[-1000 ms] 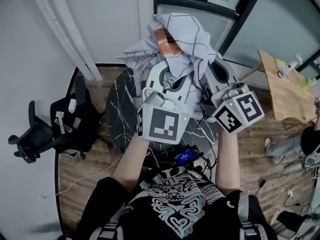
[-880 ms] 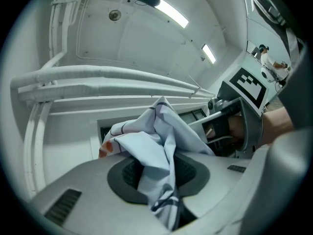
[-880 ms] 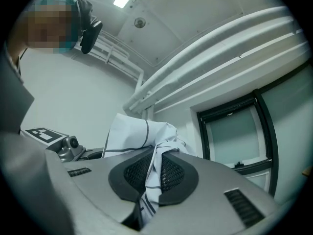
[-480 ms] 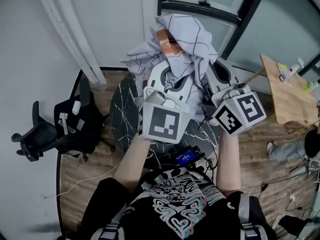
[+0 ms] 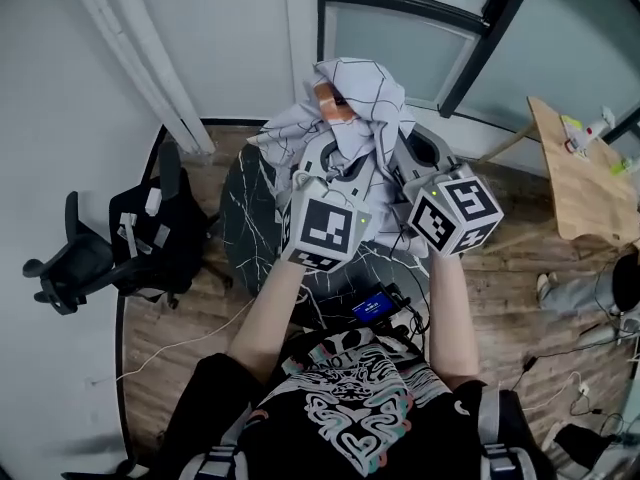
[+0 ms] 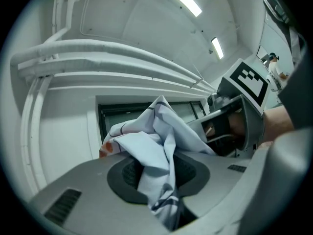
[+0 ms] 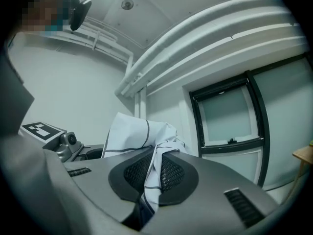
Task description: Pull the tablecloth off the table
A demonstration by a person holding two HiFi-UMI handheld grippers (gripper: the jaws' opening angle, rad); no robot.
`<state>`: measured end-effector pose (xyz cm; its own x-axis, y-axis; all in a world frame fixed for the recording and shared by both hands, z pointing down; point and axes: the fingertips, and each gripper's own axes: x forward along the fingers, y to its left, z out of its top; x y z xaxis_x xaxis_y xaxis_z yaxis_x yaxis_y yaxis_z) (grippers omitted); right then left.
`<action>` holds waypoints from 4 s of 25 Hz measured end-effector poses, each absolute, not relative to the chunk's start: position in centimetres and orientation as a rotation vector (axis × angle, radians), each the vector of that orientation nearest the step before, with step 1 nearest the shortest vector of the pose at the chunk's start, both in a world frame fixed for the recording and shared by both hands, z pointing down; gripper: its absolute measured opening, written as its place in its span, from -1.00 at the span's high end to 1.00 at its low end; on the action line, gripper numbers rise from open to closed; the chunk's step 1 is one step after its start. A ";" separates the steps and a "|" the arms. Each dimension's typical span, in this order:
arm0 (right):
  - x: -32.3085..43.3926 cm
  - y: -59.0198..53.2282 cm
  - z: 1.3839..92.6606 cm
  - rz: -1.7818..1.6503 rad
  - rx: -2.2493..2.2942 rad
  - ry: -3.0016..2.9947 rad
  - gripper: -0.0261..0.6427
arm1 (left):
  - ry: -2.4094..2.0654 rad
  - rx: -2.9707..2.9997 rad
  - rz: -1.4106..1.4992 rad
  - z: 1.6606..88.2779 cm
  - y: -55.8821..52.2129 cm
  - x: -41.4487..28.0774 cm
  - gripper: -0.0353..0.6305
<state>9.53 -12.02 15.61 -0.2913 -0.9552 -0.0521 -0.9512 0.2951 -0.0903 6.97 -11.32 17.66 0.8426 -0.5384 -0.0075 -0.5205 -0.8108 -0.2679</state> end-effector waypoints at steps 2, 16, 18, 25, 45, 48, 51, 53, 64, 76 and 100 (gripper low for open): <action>9.6 -12.5 17.3 -0.103 -1.832 2.465 0.93 | 0.808 -2.785 -0.138 19.3 -11.7 7.1 0.54; 11.3 -13.4 26.7 -0.418 -1.870 2.473 0.93 | 0.748 -2.909 -0.419 28.4 -12.4 8.7 0.53; 11.5 -13.8 27.6 -0.441 -1.873 2.488 0.93 | 0.741 -2.919 -0.450 29.3 -12.7 8.9 0.52; 11.3 -13.7 31.9 -0.593 -1.854 2.514 0.93 | 0.690 -2.969 -0.595 33.4 -12.5 8.9 0.51; 13.6 -11.1 39.5 -0.759 -1.896 2.557 0.93 | 0.543 -3.021 -0.844 41.2 -10.2 10.9 0.47; 13.5 -10.7 40.9 -0.781 -1.907 2.576 0.92 | 0.531 -3.026 -0.895 42.8 -9.8 10.8 0.46; 13.4 -10.2 41.7 -0.777 -1.941 2.613 0.92 | 0.527 -3.030 -0.936 43.9 -9.5 10.3 0.43; 13.4 -10.0 42.0 -0.748 -1.983 2.651 0.92 | 0.528 -3.031 -0.963 44.5 -9.4 9.8 0.40; 13.6 -9.2 42.6 -0.739 -2.076 2.661 0.90 | 0.503 -3.042 -1.050 45.0 -9.0 7.6 0.16; 12.9 -7.3 41.4 -0.707 -2.120 2.650 0.90 | 0.402 -2.903 -1.169 43.5 -7.6 3.3 -0.02; 8.3 -5.2 37.1 -0.657 -1.974 2.575 0.93 | 0.486 -3.072 -0.757 37.7 -6.0 3.7 0.32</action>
